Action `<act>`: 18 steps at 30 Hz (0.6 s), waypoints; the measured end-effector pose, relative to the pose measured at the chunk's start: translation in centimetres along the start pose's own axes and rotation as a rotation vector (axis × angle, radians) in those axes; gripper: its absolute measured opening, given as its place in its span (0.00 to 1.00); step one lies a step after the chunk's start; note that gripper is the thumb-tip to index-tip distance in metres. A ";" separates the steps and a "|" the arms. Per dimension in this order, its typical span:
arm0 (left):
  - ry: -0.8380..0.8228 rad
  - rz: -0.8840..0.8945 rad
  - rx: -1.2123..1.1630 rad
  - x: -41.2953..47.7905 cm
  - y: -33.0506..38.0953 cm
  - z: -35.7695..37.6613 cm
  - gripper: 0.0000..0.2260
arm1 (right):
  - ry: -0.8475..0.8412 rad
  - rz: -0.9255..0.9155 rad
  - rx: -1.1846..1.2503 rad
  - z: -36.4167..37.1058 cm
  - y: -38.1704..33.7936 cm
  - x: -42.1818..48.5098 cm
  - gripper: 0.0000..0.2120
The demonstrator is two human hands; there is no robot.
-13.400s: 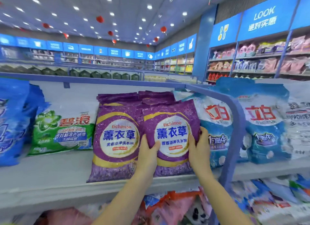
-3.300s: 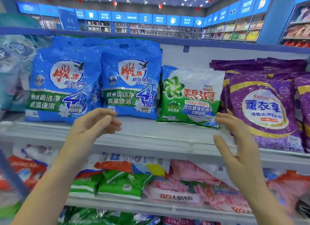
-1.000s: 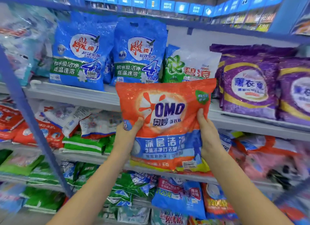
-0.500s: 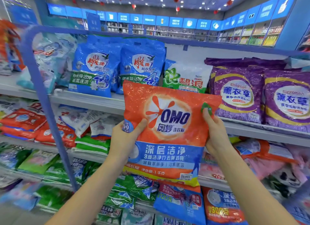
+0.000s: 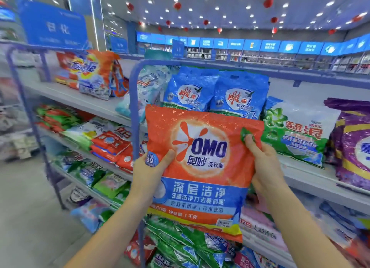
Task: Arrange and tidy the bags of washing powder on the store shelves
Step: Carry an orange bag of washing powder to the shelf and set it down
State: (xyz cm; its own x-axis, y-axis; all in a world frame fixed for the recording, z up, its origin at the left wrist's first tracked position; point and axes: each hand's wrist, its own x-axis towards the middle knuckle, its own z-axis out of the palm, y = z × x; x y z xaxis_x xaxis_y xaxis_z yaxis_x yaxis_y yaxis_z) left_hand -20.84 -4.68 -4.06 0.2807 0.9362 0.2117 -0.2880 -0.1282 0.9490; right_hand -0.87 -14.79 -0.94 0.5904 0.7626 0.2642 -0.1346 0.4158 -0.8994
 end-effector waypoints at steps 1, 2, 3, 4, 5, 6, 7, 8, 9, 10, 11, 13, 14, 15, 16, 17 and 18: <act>0.023 0.003 0.002 0.5 0.3 -1.3 0.14 | -0.034 -0.007 0.001 1.5 0.4 0.5 0.10; 0.051 0.006 0.006 1.1 0.6 -2.6 0.15 | -0.071 -0.002 -0.002 3.0 0.9 1.0 0.11; 0.081 0.007 0.006 1.7 0.9 -4.0 0.15 | -0.107 0.005 -0.012 4.5 1.6 1.5 0.13; 0.109 0.002 0.001 2.3 1.2 -5.5 0.15 | -0.127 0.011 -0.016 6.1 2.1 1.9 0.14; 0.134 -0.003 -0.004 2.9 1.5 -7.1 0.15 | -0.151 0.021 -0.018 7.7 2.8 2.3 0.14; 0.159 0.003 -0.004 3.9 1.8 -9.2 0.15 | -0.178 0.032 0.002 9.9 3.8 2.9 0.15; 0.179 0.005 0.006 4.5 2.0 -10.7 0.16 | -0.206 0.033 0.032 11.4 4.6 3.3 0.18; 0.199 0.007 0.011 5.3 2.4 -12.4 0.16 | -0.238 0.029 0.072 13.4 5.3 3.7 0.23; 0.228 0.015 0.000 6.3 2.6 -14.4 0.15 | -0.276 0.033 0.110 15.6 6.2 4.1 0.31; 0.258 0.026 -0.015 7.3 2.8 -16.4 0.13 | -0.307 0.054 0.141 17.8 7.1 4.4 0.40; 0.285 0.035 -0.021 8.4 3.1 -18.5 0.10 | -0.321 0.084 0.149 19.9 8.3 4.9 0.47; 0.323 0.031 -0.036 10.7 3.9 -23.0 0.09 | -0.368 0.138 0.085 24.6 11.5 5.4 0.54; 0.333 0.021 -0.057 12.0 4.2 -25.3 0.10 | -0.387 0.165 0.028 26.9 13.3 5.7 0.56; 0.341 0.012 -0.079 13.3 4.5 -27.7 0.11 | -0.397 0.197 -0.024 28.8 15.5 6.0 0.56; 0.352 0.008 -0.097 14.7 4.7 -29.9 0.15 | -0.412 0.232 -0.056 30.4 17.7 6.5 0.53; 0.358 0.011 -0.109 16.1 5.0 -32.0 0.19 | -0.429 0.251 -0.083 31.9 19.7 6.8 0.47; 0.368 0.015 -0.112 17.4 5.4 -33.8 0.22 | -0.453 0.252 -0.107 33.4 21.3 7.1 0.42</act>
State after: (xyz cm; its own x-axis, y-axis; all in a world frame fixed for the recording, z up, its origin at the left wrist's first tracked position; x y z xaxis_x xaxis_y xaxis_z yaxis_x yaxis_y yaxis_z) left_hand -48.49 21.96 -3.14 -0.0662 0.9920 0.1080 -0.3938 -0.1254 0.9106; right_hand -26.14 16.07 -6.62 0.1444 0.9799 0.1378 -0.1320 0.1571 -0.9787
